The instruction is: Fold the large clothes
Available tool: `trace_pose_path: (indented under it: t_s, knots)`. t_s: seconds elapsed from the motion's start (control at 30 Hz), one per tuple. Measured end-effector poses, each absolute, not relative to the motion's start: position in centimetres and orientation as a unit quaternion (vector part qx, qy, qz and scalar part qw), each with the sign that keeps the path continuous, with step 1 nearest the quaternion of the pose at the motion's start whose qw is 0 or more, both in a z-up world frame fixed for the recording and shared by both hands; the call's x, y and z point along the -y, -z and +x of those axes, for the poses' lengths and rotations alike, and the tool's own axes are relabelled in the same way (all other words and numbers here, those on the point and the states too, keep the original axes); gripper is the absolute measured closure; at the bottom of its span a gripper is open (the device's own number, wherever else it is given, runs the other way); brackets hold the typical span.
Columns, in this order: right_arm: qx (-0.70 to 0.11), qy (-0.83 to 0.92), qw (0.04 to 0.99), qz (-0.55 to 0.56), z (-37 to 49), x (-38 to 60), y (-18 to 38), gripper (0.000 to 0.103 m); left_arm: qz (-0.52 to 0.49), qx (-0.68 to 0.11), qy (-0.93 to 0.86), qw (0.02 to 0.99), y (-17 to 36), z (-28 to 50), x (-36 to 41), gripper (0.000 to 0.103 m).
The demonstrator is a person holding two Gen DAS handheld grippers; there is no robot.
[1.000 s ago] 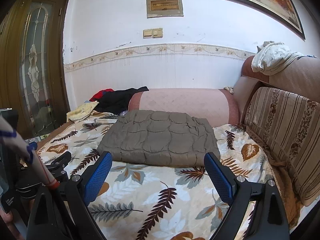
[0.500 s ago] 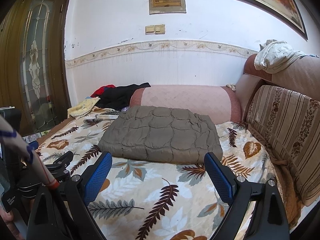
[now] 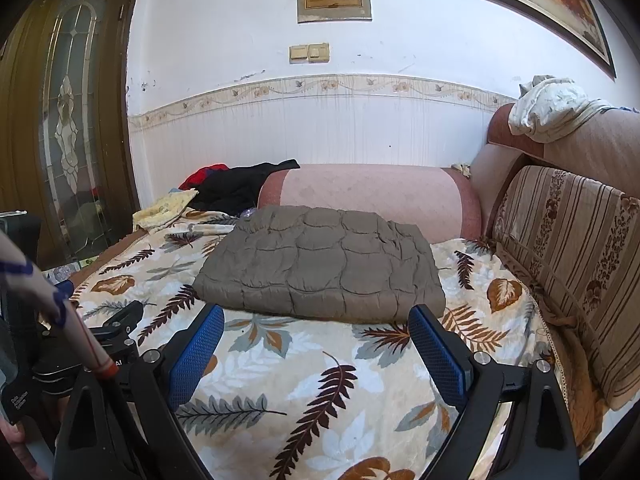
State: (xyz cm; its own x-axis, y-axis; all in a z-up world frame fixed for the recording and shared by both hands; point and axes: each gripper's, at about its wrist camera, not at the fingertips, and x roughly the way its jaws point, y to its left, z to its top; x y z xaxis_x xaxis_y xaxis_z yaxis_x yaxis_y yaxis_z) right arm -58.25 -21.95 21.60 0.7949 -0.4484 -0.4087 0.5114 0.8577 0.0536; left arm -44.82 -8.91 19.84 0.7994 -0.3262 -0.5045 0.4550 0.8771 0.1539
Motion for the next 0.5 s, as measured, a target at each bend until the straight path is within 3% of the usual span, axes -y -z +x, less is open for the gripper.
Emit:
trace_pose_path:
  t_s: [0.5]
  knots:
    - [-0.200, 0.253, 0.943, 0.079, -58.07, 22.00, -21.33, 0.007, 0.135, -0.239, 0.209, 0.938, -19.64, -44.70, 8.92, 0.000]
